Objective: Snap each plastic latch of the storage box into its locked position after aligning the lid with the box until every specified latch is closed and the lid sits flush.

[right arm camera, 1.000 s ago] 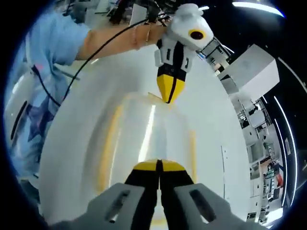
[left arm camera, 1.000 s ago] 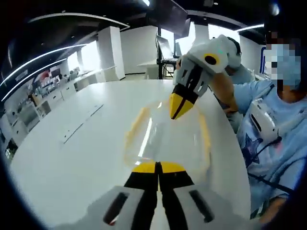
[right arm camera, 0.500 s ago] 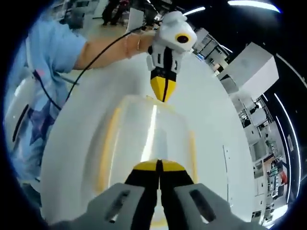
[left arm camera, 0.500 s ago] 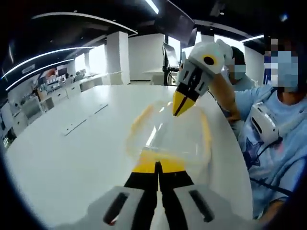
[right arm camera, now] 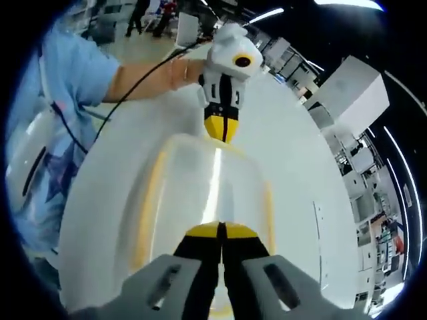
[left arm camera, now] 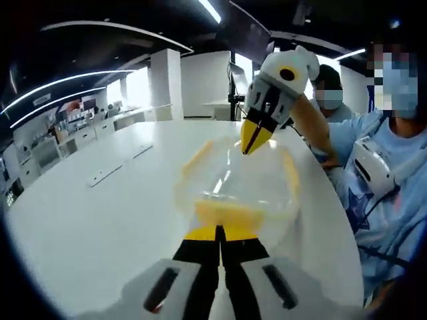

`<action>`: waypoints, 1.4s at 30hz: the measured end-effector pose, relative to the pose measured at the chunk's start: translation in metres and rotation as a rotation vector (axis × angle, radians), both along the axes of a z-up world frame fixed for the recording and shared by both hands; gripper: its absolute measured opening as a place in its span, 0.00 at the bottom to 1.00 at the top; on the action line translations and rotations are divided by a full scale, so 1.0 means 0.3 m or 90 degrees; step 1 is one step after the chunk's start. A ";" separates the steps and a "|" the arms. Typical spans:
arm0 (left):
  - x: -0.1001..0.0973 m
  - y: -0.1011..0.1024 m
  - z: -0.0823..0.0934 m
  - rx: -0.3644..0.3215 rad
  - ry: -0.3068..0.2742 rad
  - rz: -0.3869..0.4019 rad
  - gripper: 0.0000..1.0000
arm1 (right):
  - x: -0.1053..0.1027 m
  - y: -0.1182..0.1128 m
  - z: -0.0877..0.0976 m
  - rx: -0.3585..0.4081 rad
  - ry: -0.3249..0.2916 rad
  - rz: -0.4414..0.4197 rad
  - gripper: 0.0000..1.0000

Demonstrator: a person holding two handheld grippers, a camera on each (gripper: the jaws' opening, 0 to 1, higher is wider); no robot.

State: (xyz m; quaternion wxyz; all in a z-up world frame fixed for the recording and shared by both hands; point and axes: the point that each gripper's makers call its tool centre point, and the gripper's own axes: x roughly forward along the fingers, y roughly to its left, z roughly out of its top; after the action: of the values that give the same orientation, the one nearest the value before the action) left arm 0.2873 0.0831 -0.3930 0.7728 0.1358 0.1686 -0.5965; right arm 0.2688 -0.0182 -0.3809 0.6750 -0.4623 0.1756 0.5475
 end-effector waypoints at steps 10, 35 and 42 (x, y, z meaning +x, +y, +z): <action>-0.014 -0.003 -0.011 0.001 -0.011 -0.007 0.00 | -0.005 0.001 -0.002 -0.029 0.006 0.008 0.00; -0.028 -0.023 -0.024 -0.001 -0.008 -0.011 0.00 | -0.004 -0.002 -0.006 -0.052 -0.004 0.008 0.00; -0.028 -0.025 -0.025 -0.006 -0.002 -0.011 0.00 | -0.002 0.005 -0.007 -0.045 -0.001 0.010 0.00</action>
State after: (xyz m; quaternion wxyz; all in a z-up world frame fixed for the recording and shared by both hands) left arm 0.2789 0.0756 -0.4006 0.7684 0.1343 0.1636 -0.6040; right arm 0.2683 -0.0167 -0.3830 0.6537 -0.4880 0.1906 0.5460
